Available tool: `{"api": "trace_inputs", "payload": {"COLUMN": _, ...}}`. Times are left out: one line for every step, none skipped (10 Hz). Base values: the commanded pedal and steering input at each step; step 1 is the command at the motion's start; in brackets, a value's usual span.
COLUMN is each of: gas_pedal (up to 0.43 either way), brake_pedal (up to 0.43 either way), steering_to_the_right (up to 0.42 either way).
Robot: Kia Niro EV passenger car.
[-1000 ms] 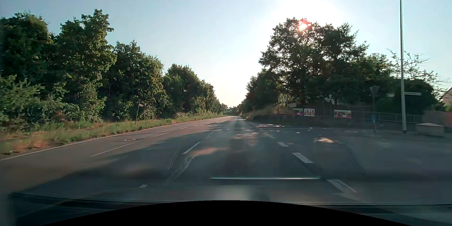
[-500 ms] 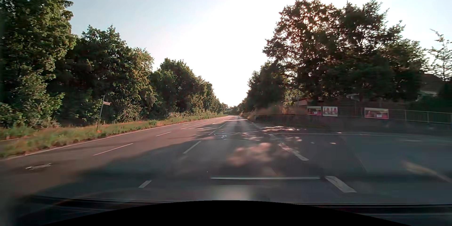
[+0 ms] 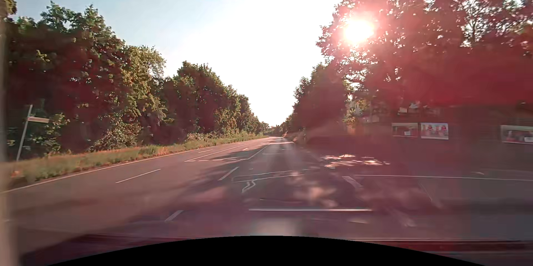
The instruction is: Follow the waypoints while adhering to traffic rules and regulations
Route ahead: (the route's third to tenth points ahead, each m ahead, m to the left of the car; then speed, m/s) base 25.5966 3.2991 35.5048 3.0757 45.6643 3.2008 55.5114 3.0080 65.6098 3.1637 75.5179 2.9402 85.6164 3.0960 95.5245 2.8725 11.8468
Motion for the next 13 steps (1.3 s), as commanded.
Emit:
{"api": "trace_inputs", "payload": {"gas_pedal": 0.157, "brake_pedal": 0.000, "steering_to_the_right": -0.003}}
{"api": "trace_inputs", "payload": {"gas_pedal": 0.157, "brake_pedal": 0.000, "steering_to_the_right": -0.002}}
{"api": "trace_inputs", "payload": {"gas_pedal": 0.157, "brake_pedal": 0.000, "steering_to_the_right": -0.002}}
{"api": "trace_inputs", "payload": {"gas_pedal": 0.157, "brake_pedal": 0.000, "steering_to_the_right": -0.002}}
{"api": "trace_inputs", "payload": {"gas_pedal": 0.169, "brake_pedal": 0.000, "steering_to_the_right": -0.001}}
{"api": "trace_inputs", "payload": {"gas_pedal": 0.169, "brake_pedal": 0.000, "steering_to_the_right": -0.001}}
{"api": "trace_inputs", "payload": {"gas_pedal": 0.169, "brake_pedal": 0.000, "steering_to_the_right": -0.001}}
{"api": "trace_inputs", "payload": {"gas_pedal": 0.169, "brake_pedal": 0.000, "steering_to_the_right": -0.001}}
{"api": "trace_inputs", "payload": {"gas_pedal": 0.169, "brake_pedal": 0.000, "steering_to_the_right": -0.001}}
{"api": "trace_inputs", "payload": {"gas_pedal": 0.169, "brake_pedal": 0.000, "steering_to_the_right": -0.001}}
{"api": "trace_inputs", "payload": {"gas_pedal": 0.169, "brake_pedal": 0.000, "steering_to_the_right": -0.001}}
{"api": "trace_inputs", "payload": {"gas_pedal": 0.169, "brake_pedal": 0.000, "steering_to_the_right": -0.001}}
{"api": "trace_inputs", "payload": {"gas_pedal": 0.169, "brake_pedal": 0.000, "steering_to_the_right": -0.001}}
